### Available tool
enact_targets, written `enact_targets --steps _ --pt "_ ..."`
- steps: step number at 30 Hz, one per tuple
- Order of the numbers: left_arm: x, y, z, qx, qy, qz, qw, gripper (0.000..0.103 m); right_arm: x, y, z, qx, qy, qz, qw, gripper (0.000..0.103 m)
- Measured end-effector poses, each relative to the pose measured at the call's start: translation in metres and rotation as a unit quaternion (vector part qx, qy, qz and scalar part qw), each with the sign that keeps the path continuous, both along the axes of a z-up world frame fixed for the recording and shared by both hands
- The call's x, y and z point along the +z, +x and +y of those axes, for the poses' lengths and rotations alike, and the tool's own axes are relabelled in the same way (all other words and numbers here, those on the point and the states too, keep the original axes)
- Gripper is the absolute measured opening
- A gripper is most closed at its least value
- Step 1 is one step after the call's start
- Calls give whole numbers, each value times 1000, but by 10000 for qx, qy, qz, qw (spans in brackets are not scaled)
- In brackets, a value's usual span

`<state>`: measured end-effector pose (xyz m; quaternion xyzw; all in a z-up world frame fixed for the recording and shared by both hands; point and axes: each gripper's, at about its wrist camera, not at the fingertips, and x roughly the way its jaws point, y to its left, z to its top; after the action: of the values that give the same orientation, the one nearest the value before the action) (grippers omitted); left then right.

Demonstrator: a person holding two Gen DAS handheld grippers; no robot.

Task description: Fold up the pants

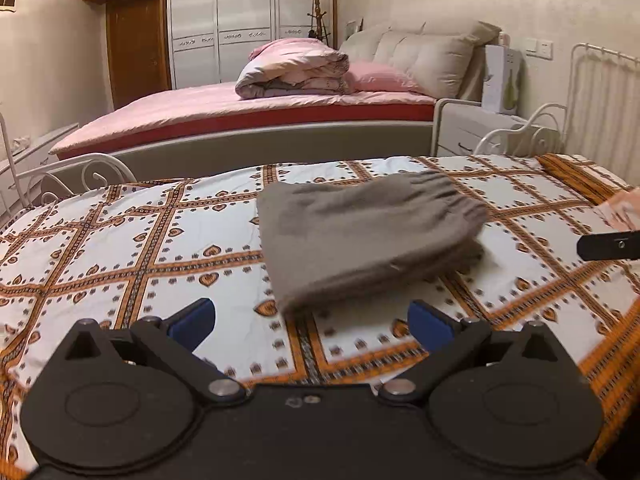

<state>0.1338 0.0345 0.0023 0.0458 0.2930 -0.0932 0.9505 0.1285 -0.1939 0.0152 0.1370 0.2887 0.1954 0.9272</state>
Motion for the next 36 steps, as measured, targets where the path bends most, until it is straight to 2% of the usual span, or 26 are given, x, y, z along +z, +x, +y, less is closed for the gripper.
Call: enact_targets --steps 7,13,18,25,36 --pt "1 -54 -8 32 -143 -184 9997 97 4 -54 11 -118 -223 -298 9992 103" --pt "3 -84 -16 45 -187 -355 9992 97 4 -84 19 -103 -438 -509 9977 103" --pt "2 -84 -19 114 -167 -402 9990 96 2 -90 26 -18 -597 -656 9961 103" --pt "-2 -80 -21 176 -115 -374 9991 96 2 -82 23 -133 -482 -659 9966 103" --pt "-1 -82 -20 194 -162 -434 9987 96 0 -84 20 -135 -574 -644 9962 103"
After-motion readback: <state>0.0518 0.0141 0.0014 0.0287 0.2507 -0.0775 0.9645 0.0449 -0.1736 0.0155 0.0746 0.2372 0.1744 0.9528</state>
